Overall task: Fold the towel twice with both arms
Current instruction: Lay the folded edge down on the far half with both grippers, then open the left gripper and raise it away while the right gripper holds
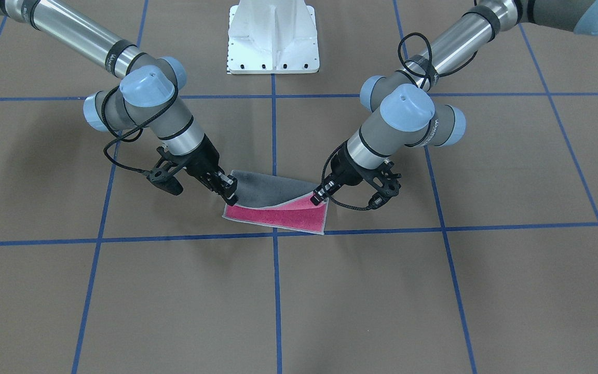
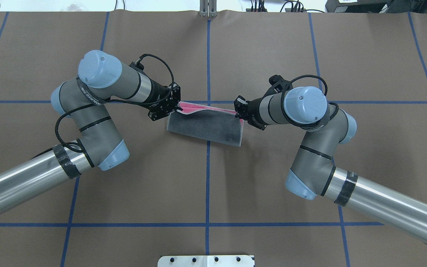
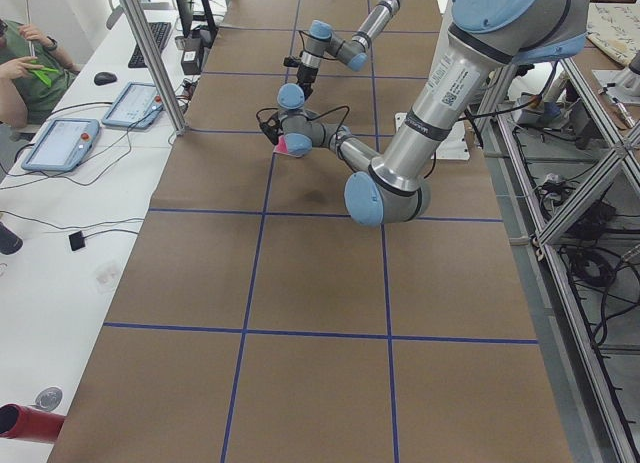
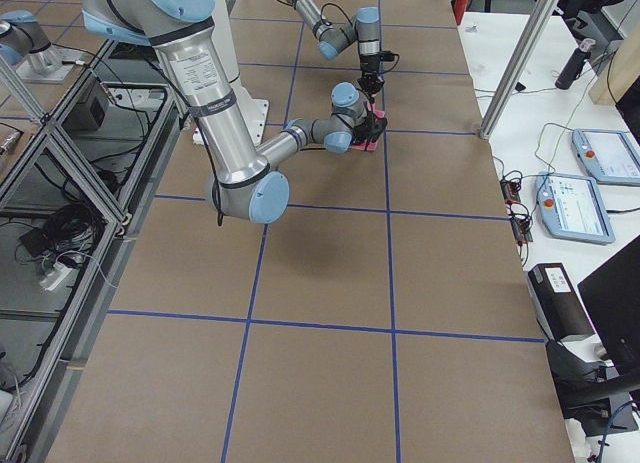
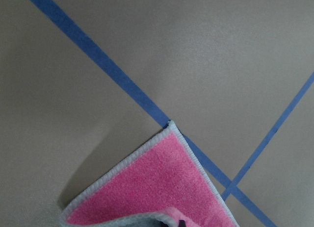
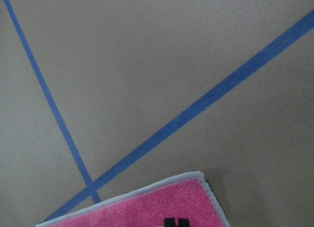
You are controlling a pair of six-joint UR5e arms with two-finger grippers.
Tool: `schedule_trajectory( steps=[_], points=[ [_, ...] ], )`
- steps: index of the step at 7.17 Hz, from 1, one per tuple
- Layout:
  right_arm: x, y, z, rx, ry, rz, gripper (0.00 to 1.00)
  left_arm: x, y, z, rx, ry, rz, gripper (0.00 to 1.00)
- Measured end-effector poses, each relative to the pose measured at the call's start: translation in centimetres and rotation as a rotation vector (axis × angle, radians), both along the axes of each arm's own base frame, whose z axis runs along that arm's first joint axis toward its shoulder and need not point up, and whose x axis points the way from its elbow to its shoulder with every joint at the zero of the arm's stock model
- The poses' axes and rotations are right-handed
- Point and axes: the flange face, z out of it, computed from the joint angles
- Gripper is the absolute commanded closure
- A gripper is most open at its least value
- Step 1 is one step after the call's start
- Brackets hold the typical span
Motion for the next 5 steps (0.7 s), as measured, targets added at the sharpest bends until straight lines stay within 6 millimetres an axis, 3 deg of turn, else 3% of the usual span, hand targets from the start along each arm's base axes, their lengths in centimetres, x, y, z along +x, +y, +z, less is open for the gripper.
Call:
schedule_trajectory(
  steps=[1, 2, 5],
  points=[
    [-0.05, -0.04, 0.10, -0.001, 0.002, 0.000, 0.01, 0.00, 0.00, 0.00, 0.000, 0.000, 0.000, 0.15],
    [-0.10, -0.07, 0.23, -0.002, 0.004, 0.001, 0.00, 0.00, 0.00, 0.00, 0.000, 0.000, 0.000, 0.00],
    [0.27, -0.50, 0.41, -0.003, 0.007, 0.007, 0.00, -0.06, -0.05, -0.02, 0.001, 0.001, -0.001, 0.00]
  ],
)
